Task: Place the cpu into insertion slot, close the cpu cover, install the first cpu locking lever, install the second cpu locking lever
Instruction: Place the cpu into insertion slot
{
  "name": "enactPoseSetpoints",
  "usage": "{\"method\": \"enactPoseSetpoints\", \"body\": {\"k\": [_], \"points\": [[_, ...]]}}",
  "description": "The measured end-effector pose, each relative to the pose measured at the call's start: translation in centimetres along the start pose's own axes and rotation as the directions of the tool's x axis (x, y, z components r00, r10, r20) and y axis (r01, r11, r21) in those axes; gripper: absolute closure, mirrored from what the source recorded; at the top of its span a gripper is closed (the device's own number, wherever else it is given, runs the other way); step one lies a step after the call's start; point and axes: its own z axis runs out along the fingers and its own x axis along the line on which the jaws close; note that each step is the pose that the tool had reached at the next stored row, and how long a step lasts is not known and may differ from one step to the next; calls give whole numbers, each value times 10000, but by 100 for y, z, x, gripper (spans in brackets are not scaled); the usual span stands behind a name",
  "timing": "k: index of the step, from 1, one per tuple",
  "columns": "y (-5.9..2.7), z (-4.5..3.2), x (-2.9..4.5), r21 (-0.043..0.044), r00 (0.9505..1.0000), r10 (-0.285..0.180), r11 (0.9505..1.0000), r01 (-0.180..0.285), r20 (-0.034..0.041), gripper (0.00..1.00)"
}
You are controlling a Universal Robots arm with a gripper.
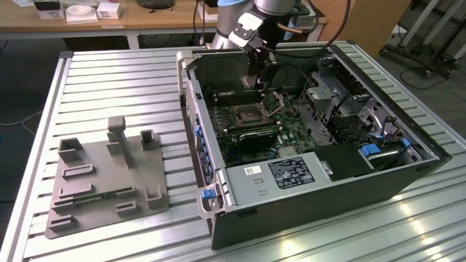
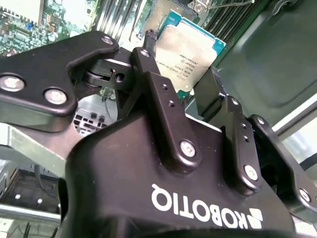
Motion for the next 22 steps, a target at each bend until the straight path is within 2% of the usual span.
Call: {"method": "enactPoseSetpoints", "body": {"k": [7,11,17,22], "points": [[59,119,-1,99,10000,-7,10000,7,-11,46],[102,193,1,110,10000,-25,9999,25,-10,46],[113,290,0,115,9996,-282,9995,282,-11,46],[131,381,9,115,9996,-297,9995,297,-13,46]]}}
